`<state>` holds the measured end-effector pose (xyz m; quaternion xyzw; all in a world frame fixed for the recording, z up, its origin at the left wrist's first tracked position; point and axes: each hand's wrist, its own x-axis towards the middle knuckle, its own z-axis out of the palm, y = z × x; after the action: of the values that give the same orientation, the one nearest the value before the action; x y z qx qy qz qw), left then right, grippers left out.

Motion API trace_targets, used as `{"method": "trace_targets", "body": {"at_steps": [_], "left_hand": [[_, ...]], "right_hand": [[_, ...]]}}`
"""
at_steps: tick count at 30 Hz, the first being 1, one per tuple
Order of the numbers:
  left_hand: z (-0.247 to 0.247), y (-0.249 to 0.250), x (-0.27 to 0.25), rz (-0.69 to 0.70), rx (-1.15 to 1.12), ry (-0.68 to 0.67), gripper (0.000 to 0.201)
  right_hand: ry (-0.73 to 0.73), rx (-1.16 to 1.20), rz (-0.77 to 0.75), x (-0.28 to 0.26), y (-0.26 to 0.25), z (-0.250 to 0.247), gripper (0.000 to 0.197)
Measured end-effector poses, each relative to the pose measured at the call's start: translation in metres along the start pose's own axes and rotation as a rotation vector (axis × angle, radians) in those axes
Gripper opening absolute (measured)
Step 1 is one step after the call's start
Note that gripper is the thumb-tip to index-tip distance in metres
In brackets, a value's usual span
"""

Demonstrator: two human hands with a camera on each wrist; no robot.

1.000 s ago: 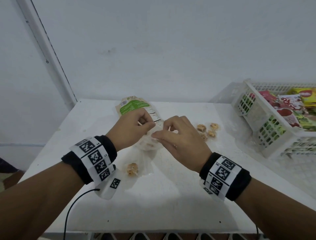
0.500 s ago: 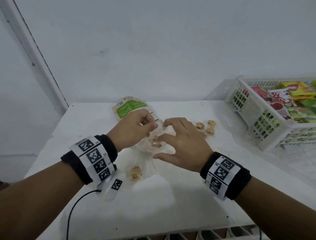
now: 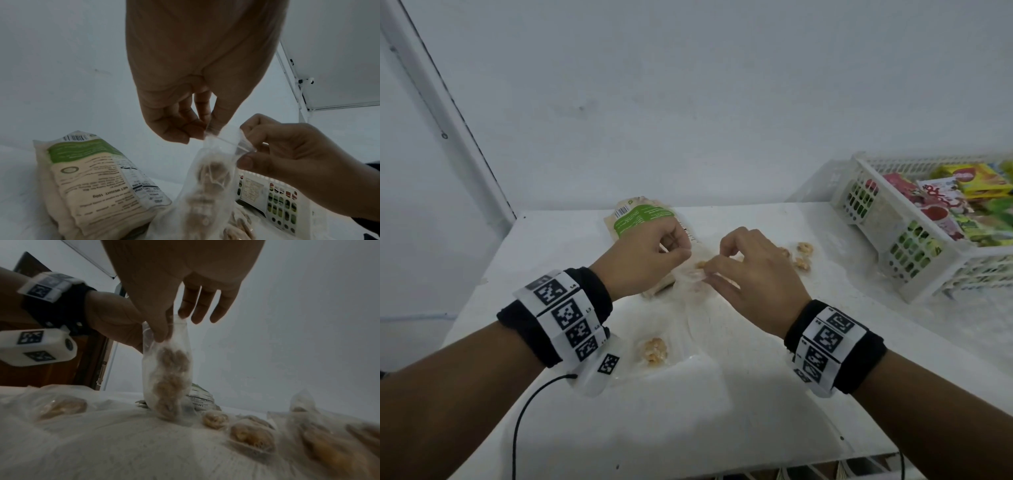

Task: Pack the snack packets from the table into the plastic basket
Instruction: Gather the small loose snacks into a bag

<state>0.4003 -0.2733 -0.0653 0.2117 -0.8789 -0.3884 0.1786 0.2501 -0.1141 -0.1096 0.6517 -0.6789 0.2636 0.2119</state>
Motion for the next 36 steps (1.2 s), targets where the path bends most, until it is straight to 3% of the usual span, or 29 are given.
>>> {"method": "trace_targets", "body": {"at_steps": [5, 9, 11, 14, 17, 22, 26, 31, 36], "left_hand": [[0.008, 0.006, 0.001, 0.019, 0.005, -0.005, 0.006], [0.008, 0.011, -0.001, 0.010, -0.054, 0.011, 0.019], [0.008, 0.010, -0.001, 0.013, 0.002, -0.008, 0.013], [0.012, 0.008, -0.001, 0.030, 0.064, 0.040, 0.002], [0.020, 0.009, 0.001, 0.059, 0.118, 0.074, 0.006], [0.025, 0.008, 0.002, -0.009, 0.080, 0.103, 0.008], [0.026, 0.009, 0.003, -0.017, 0.081, 0.097, 0.005], [0.029, 0.006, 0.001, -0.057, 0.071, 0.141, 0.005], [0.030, 0.003, -0.001, -0.067, 0.065, 0.166, 0.003]], "right_hand": [[-0.045, -0.035, 0.030, 0.004, 0.012, 0.003, 0.022], [0.026, 0.077, 0.116, 0.004, 0.019, -0.003, 0.021], [0.020, 0.134, 0.184, 0.003, 0.023, -0.007, 0.021], [-0.106, 0.110, 0.244, 0.004, 0.031, -0.011, 0.027], [-0.207, 0.088, 0.273, 0.004, 0.041, -0.017, 0.034], [-0.168, 0.291, 0.292, -0.001, 0.050, -0.022, 0.013], [-0.211, 0.487, 0.345, -0.002, 0.052, -0.027, 0.034], [-0.197, 0.494, 0.380, -0.002, 0.069, -0.024, 0.008], [-0.231, 0.487, 0.376, -0.001, 0.073, -0.027, 0.006]]}}
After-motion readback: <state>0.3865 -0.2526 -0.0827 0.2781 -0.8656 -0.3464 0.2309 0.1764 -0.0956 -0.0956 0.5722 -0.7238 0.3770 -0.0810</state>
